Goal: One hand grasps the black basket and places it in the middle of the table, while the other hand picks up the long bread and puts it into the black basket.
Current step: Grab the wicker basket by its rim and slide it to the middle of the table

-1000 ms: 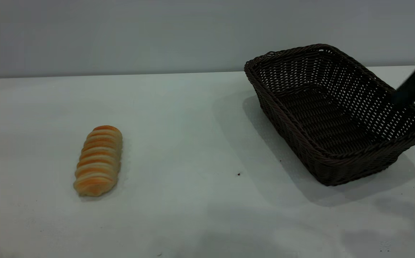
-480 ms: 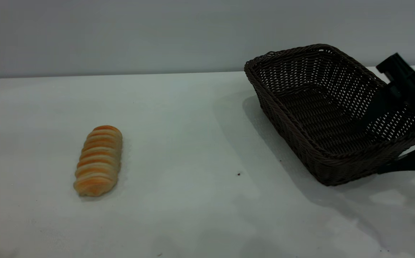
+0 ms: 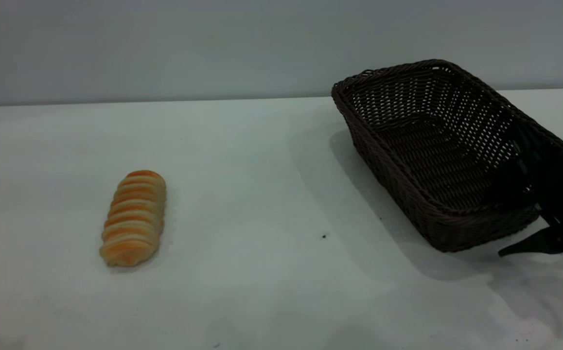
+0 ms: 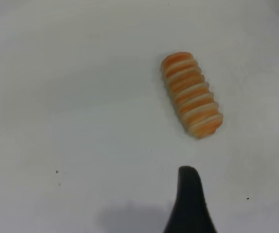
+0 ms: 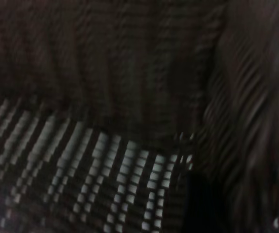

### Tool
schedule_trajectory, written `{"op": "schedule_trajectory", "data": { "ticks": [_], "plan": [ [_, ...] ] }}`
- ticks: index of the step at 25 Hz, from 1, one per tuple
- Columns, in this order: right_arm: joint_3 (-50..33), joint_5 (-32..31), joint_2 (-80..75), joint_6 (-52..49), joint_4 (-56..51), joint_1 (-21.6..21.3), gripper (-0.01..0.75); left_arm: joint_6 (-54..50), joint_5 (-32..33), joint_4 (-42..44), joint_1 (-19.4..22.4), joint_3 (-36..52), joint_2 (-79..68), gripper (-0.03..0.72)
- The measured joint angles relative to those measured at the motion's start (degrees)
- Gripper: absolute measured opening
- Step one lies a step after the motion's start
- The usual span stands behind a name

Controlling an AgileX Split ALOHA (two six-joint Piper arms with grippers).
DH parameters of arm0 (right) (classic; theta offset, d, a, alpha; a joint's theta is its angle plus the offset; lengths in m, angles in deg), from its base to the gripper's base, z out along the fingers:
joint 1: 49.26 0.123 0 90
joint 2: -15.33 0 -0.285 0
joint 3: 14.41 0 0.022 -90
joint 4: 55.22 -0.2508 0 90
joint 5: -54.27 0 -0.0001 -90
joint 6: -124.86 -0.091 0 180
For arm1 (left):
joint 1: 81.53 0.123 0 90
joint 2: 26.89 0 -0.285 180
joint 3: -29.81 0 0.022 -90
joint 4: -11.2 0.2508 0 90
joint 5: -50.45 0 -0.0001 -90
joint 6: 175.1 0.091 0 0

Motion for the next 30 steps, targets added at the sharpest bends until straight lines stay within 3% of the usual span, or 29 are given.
{"op": "schedule_trajectory", "data": {
  "ticks": [2, 6, 11, 15, 18, 24, 27, 30],
  "plan": [
    [0.2, 0.2, -0.7, 1.3, -2.8, 0.0, 0.369, 0.0, 0.0, 0.0, 0.0, 0.0, 0.0, 0.589],
    [0.6, 0.2, -0.7, 3.2, -4.5, 0.0, 0.094, 0.0, 0.0, -0.1, 0.0, 0.0, 0.0, 0.589],
    [1.8, -0.6, -0.9, 3.8, -3.1, 0.0, 0.088, 0.0, 0.0, -1.0, 0.0, 0.0, 0.0, 0.589],
    [7.6, -4.0, -1.6, 3.2, 5.9, 0.0, 0.088, 0.0, 0.0, -1.0, 0.0, 0.0, 0.0, 0.589],
    [14.8, -11.0, -2.0, -0.9, 19.5, 0.0, 0.088, 0.0, 0.0, -1.0, 0.0, 0.0, 0.0, 0.589],
    [32.6, -31.8, -7.5, -7.2, 49.4, 0.1, 0.088, 0.0, 0.0, -1.0, 0.0, 0.0, 0.0, 0.589],
    [39.3, -38.9, -11.7, -6.4, 55.3, 0.1, 0.088, 0.0, 0.0, -1.0, 0.0, 0.0, 0.0, 0.589],
    [43.2, -40.3, -14.9, -4.4, 56.4, 0.2, 0.088, 0.1, 0.0, -1.0, 0.0, 0.0, 0.0, 0.589]
  ]
}}
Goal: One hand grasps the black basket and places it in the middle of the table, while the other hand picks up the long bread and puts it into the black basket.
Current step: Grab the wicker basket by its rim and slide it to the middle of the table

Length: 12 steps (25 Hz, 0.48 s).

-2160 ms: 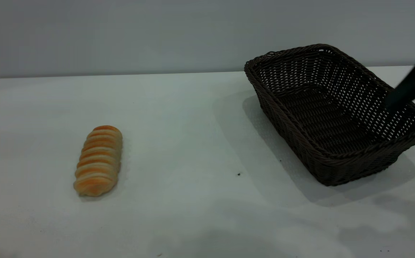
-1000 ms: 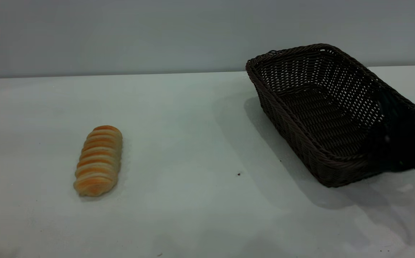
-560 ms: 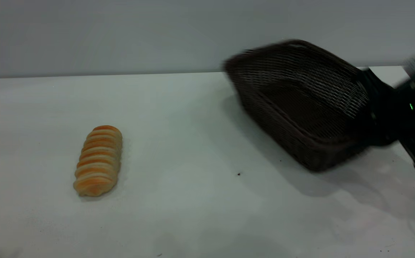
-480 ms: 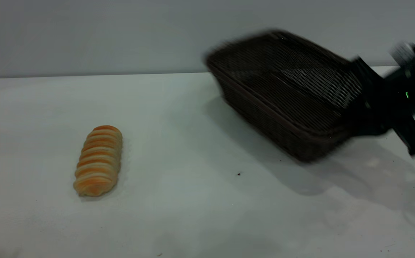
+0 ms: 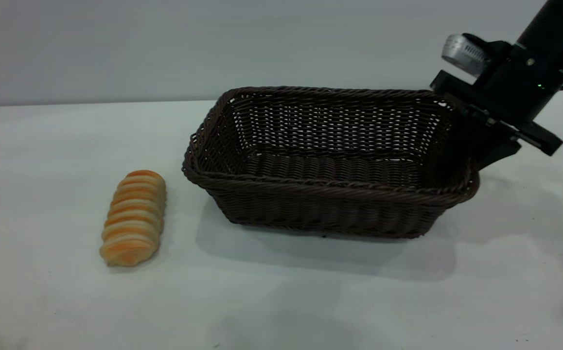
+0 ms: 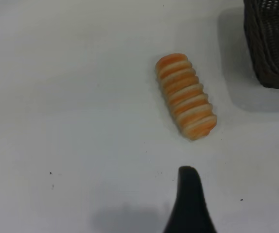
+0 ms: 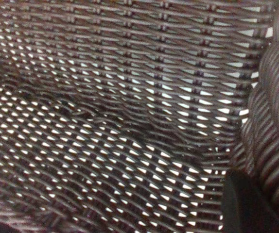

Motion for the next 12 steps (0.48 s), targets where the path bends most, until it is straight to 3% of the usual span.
{"op": "schedule_trajectory", "data": {
  "ticks": [12],
  "plan": [
    [2.2, 1.1, -5.0, 6.7, 1.5, 1.7, 0.093, 0.1, -7.3, -0.6, 0.0, 0.0, -10.0, 0.589]
  ]
}}
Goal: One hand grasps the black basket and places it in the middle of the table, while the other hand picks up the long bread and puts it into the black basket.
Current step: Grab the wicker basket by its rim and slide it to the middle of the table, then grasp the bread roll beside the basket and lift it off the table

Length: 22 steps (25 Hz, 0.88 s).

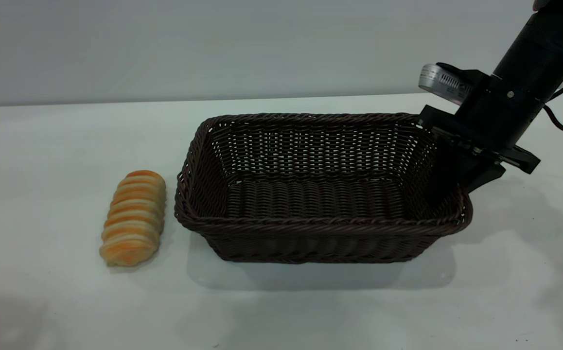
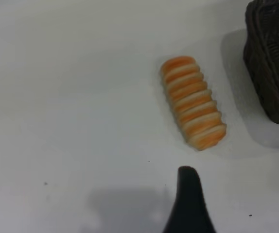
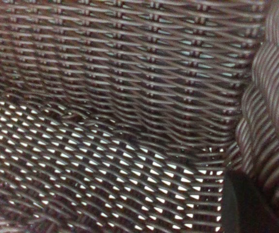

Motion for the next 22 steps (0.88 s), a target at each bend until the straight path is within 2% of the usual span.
{"op": "schedule_trajectory", "data": {
  "ticks": [2, 4, 8, 12, 16, 22],
  "plan": [
    [0.0, 0.1, 0.0, 0.1, 0.0, 0.1, 0.112, 0.0, -2.0, -1.4, 0.0, 0.0, -3.5, 0.589],
    [0.0, 0.0, 0.0, 0.4, -0.1, 0.2, 0.165, 0.0, -4.3, -3.2, 0.0, 0.0, -7.8, 0.589],
    [0.0, 0.1, 1.7, 0.7, 0.3, 0.4, 0.347, 1.5, -9.7, -6.4, -1.1, 0.0, -17.6, 0.589],
    [0.0, 0.0, 9.1, 1.7, 4.0, 0.4, 0.498, 2.6, -15.2, -7.1, -3.9, -0.7, -28.2, 0.589],
    [0.0, -2.1, 19.9, 2.1, 7.2, 0.4, 0.543, 2.6, -18.6, -7.4, -5.2, -3.8, -38.3, 0.589],
    [-0.2, -11.3, 36.3, 3.2, 9.1, 0.4, 0.523, 2.5, -21.4, -8.8, -5.2, -10.8, -51.9, 0.589]
  ]
}}
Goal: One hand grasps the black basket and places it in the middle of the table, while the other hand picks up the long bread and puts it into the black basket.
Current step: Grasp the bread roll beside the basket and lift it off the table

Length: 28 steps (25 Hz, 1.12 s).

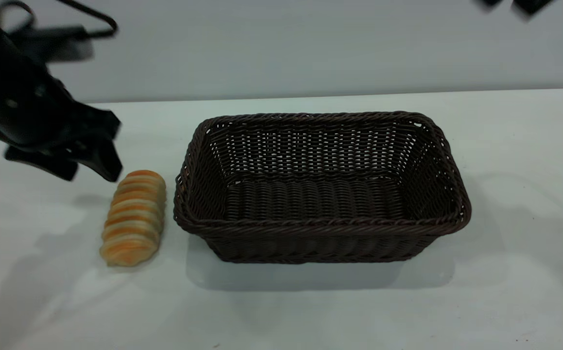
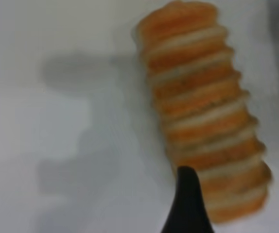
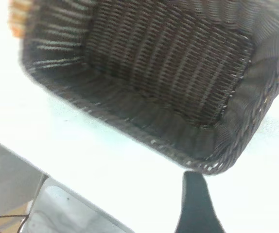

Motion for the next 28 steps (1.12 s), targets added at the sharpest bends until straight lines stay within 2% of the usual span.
{"op": "schedule_trajectory", "data": {
  "ticks": [2, 8, 12, 14, 16, 19, 21, 28],
  "plan": [
    [-0.1, -2.2, 5.2, 0.1, -1.1, 0.0, 0.508, -0.1, -0.4, -0.7, 0.0, -2.0, -3.4, 0.589],
    [-0.2, -3.6, 18.5, 0.2, -4.0, 0.0, 0.479, 0.0, -1.6, -4.5, 0.0, -6.0, -13.2, 0.589],
    [-5.0, -3.9, 26.8, 0.2, -4.0, 0.0, 0.478, 0.0, -2.3, -5.0, 0.0, -7.0, -15.9, 0.574],
    [-9.9, -4.0, 30.4, 0.2, -4.0, 0.0, 0.478, 0.0, -2.4, -5.0, 0.0, -7.2, -16.2, 0.523],
    [-16.6, -4.0, 34.9, 0.7, -3.7, 0.0, 0.478, 0.0, -2.4, -5.0, 0.0, -7.2, -16.3, 0.426],
    [-26.5, -4.0, 42.5, 0.9, -1.2, 0.0, 0.478, 0.0, -2.8, -5.2, 0.0, -7.2, -16.4, 0.192],
    [-32.7, -3.4, 47.1, 0.8, 1.6, 0.0, 0.478, 0.0, -2.8, -5.2, 0.0, -7.2, -16.4, 0.11],
    [-49.8, -2.0, 64.1, -5.5, 13.7, 0.0, 0.477, 0.2, 1.2, 0.3, 0.0, -6.8, -7.3, 0.104]
  ]
}}
